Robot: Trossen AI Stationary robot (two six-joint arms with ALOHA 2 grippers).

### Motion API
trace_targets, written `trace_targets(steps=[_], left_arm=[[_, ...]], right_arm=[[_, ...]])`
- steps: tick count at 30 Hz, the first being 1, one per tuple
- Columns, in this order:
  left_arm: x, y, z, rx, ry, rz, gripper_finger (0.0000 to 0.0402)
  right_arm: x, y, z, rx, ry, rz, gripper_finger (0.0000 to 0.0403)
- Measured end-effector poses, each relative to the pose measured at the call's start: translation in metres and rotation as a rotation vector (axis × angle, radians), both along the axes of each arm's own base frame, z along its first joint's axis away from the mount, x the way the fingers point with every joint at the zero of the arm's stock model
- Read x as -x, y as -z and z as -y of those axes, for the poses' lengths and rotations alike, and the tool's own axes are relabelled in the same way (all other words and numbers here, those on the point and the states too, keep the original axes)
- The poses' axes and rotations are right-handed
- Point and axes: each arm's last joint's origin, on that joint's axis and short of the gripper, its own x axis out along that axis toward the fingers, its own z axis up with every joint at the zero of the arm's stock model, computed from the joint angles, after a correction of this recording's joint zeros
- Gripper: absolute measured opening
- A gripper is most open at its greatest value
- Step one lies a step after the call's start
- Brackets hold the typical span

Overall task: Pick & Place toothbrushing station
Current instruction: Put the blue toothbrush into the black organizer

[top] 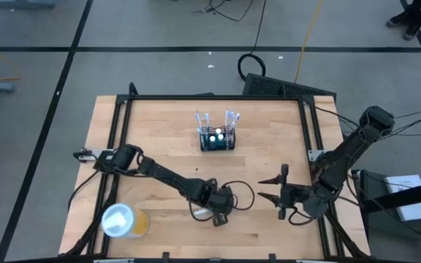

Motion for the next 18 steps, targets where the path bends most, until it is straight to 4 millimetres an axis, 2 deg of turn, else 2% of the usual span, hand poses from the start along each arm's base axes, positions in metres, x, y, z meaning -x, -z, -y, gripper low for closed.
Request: trace_targets(steps=[6,9,11,14,18], left_arm=[[0.015,-0.029,-0.018,-0.186,-0.022,-0.016,0.0001],[0.025,-0.05,-0.025,-0.211,-0.048,0.064,0.0001],[0.039,-0.064,-0.03,-0.213,-0.075,0.124,0.0001],[0.062,-0.071,-0.037,-0.2,-0.11,0.206,0.0001],[0.094,-0.086,-0.043,-0.187,-0.165,0.426,0.0]], right_arm=[[0.003,0.0,-0.002,-0.017,0.012,0.015,0.0171],[0.003,-0.001,-0.003,-0.032,0.013,0.024,0.0171],[0.003,0.002,-0.002,-0.038,0.012,0.03,0.0171],[0.004,0.006,-0.001,-0.039,0.012,0.029,0.0171],[0.004,0.009,-0.001,-0.047,0.007,0.05,0.0171]])
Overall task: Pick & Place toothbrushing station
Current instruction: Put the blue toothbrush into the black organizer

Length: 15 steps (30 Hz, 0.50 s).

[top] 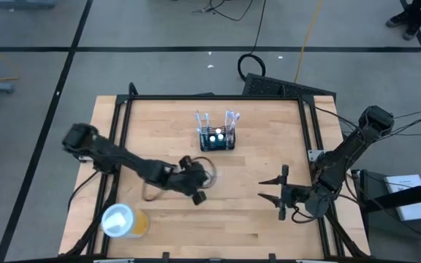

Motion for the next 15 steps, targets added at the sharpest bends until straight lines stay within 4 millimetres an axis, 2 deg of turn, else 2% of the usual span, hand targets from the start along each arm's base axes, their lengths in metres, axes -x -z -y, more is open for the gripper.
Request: trace_targets(steps=[8,15], left_arm=[[0.061,-0.002,-0.005,-0.103,-0.002,0.418,0.0],[0.097,0.015,-0.016,-0.189,-0.009,0.669,0.0]], right_arm=[[-0.008,-0.001,0.008,-0.017,-0.021,0.145,0.0171],[-0.037,-0.002,0.045,-0.09,-0.117,0.333,0.0171]])
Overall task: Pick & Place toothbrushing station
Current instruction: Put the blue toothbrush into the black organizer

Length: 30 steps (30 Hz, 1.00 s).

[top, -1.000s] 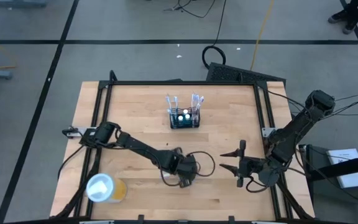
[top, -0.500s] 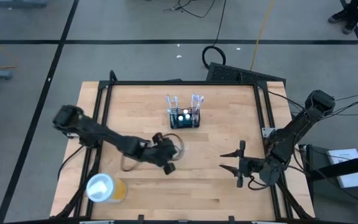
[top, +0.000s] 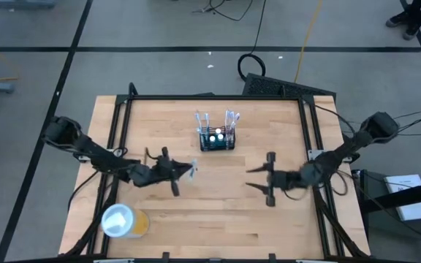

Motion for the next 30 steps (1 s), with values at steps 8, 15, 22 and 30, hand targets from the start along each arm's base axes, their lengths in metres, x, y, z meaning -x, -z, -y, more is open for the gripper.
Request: trace_targets(steps=[8,15,22,30], left_arm=[[0.009,0.002,-0.017,-0.072,0.018,0.11,0.0],[0.003,0.001,-0.032,-0.09,0.058,0.119,0.0],[0.001,0.0,-0.039,-0.103,0.09,0.127,0.0],[0.0,-0.001,-0.041,-0.111,0.121,0.138,0.0]], right_arm=[[-0.058,-0.002,0.061,-0.074,-0.046,0.078,0.0171],[-0.116,-0.01,0.093,-0.12,-0.129,0.07,0.0171],[-0.152,-0.004,0.1,-0.131,-0.129,-0.059,0.0176],[-0.161,-0.016,0.1,-0.124,-0.129,-0.021,0.0196]])
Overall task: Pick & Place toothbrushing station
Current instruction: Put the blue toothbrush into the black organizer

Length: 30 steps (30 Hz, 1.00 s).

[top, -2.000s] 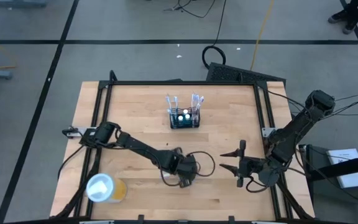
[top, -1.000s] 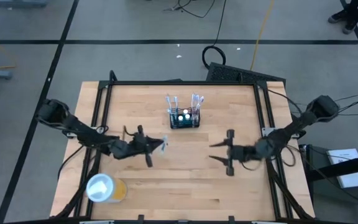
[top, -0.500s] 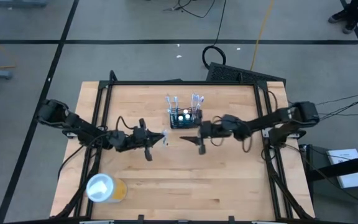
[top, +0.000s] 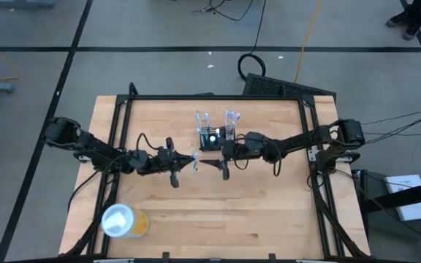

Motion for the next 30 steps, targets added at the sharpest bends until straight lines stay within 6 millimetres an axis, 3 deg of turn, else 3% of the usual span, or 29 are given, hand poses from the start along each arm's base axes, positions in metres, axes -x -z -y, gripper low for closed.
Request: trace_targets(steps=[16,30], left_arm=[[-0.001,-0.003,-0.006,-0.005,0.024,0.031,0.0],[-0.003,-0.004,-0.01,0.007,0.034,0.038,0.0]], right_arm=[[-0.004,0.003,0.009,-0.054,0.003,-0.007,0.0193],[-0.015,-0.009,0.01,-0.04,-0.021,-0.008,0.0181]])
